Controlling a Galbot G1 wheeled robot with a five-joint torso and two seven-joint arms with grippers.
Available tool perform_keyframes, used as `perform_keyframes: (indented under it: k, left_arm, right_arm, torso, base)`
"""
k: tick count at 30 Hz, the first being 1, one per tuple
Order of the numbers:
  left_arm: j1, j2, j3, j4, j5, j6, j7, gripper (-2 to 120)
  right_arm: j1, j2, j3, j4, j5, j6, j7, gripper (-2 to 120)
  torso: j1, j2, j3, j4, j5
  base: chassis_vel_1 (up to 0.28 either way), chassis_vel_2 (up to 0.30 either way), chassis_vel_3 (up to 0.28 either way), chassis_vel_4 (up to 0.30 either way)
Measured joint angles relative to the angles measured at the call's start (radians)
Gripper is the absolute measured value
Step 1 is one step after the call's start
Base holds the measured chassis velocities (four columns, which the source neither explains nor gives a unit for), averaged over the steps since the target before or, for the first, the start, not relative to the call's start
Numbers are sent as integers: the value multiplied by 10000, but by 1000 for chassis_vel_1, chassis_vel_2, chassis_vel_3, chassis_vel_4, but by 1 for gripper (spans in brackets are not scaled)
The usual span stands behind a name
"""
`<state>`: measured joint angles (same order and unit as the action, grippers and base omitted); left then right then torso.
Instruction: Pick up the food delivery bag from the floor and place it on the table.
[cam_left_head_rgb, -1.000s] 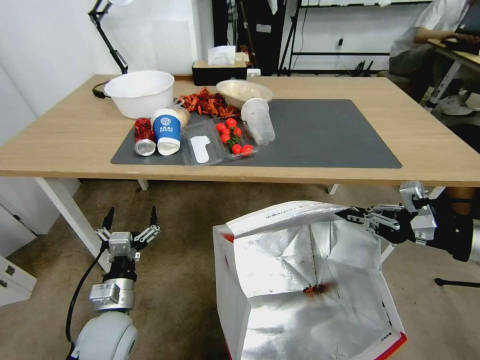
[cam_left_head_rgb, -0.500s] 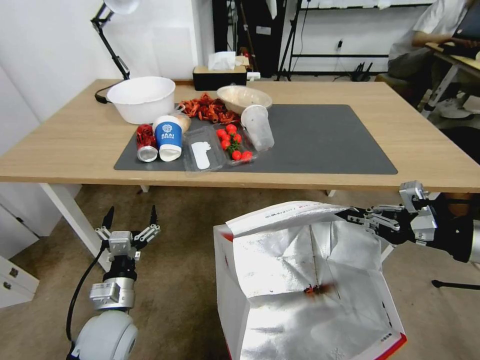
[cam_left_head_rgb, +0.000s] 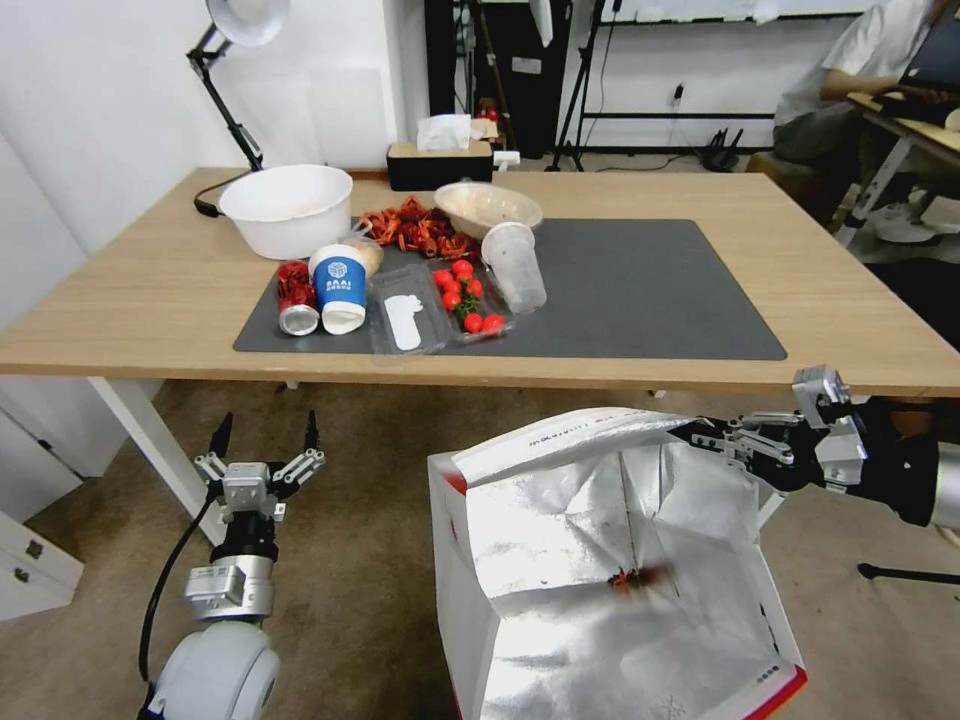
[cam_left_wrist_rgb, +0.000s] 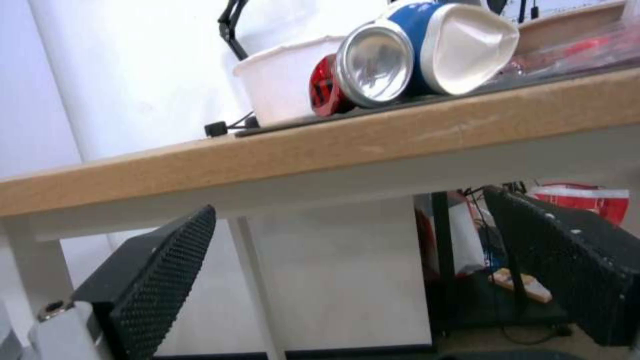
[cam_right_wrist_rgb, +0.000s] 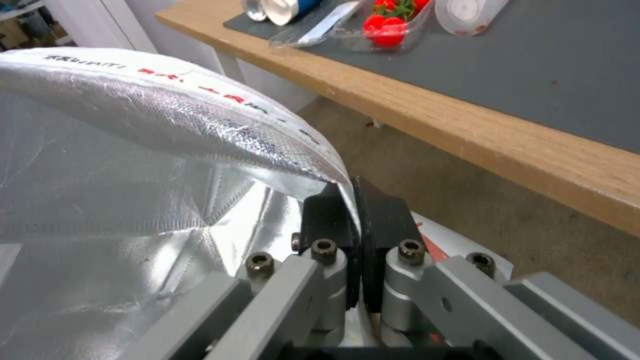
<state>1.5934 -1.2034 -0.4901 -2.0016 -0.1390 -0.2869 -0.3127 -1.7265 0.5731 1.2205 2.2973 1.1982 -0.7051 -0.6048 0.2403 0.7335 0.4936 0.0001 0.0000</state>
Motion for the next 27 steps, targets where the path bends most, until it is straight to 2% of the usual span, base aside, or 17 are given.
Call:
perform_keyframes:
  k: [27]
  left_arm:
    - [97,69,-8,-77,23,-16,-29,100]
  right_arm:
    - [-20,167,-72,139,-160,45,23,0]
  torso:
    - [508,1204,696,0,-1]
  base:
    - [0,0,0,0]
